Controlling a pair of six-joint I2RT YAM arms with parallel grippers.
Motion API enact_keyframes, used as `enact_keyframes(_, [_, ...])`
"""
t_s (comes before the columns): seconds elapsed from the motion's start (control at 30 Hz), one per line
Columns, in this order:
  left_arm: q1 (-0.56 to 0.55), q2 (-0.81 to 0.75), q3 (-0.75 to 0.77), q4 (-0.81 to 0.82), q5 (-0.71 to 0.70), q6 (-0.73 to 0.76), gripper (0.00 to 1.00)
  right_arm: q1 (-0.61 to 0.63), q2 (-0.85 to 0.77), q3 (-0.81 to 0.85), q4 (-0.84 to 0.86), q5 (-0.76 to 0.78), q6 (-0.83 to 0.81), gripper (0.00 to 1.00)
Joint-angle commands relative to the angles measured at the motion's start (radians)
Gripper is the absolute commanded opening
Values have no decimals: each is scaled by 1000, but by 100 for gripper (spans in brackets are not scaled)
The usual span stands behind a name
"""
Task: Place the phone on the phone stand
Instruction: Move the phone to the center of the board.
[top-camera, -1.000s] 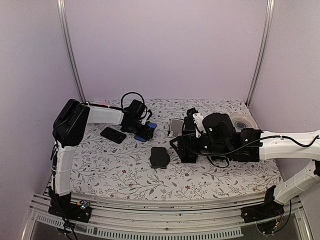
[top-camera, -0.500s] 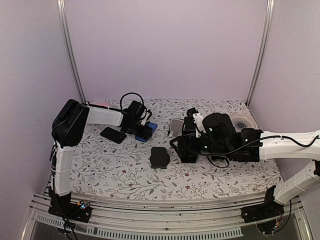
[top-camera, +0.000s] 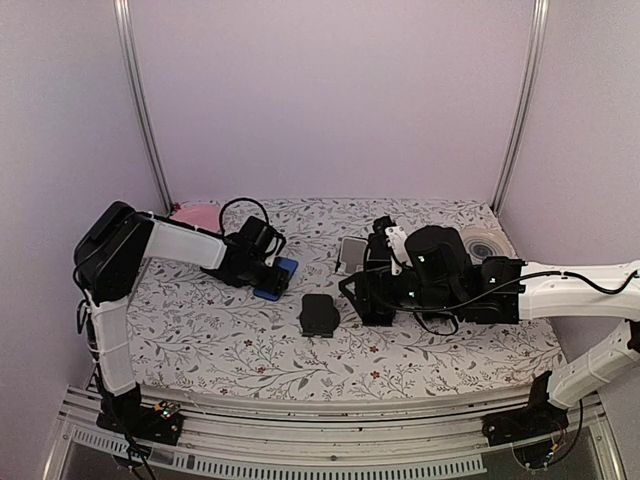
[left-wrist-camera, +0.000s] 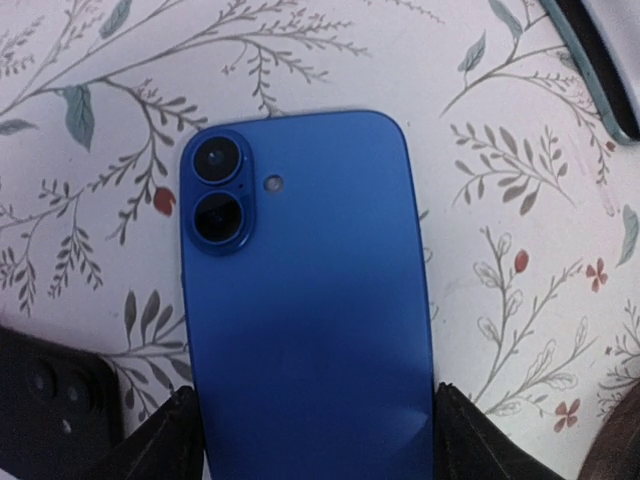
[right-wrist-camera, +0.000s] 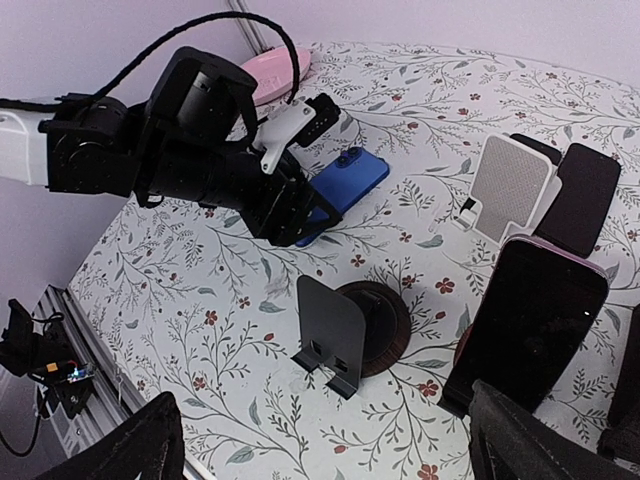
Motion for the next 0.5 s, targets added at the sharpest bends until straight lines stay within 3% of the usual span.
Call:
enact_keyframes(0.0, [-26,-23,-132,-101,-21,-36,67,1,4,2,29,-10,5,99])
enact_keyframes(0.13, [-31,-55,-172,-90,-26,-44,70,1,9,6,37,-19,3,99])
enact_keyframes(0.47, [-32,-19,-107,-104,-39,-24,96,0,9,21,22,-16,-4,99])
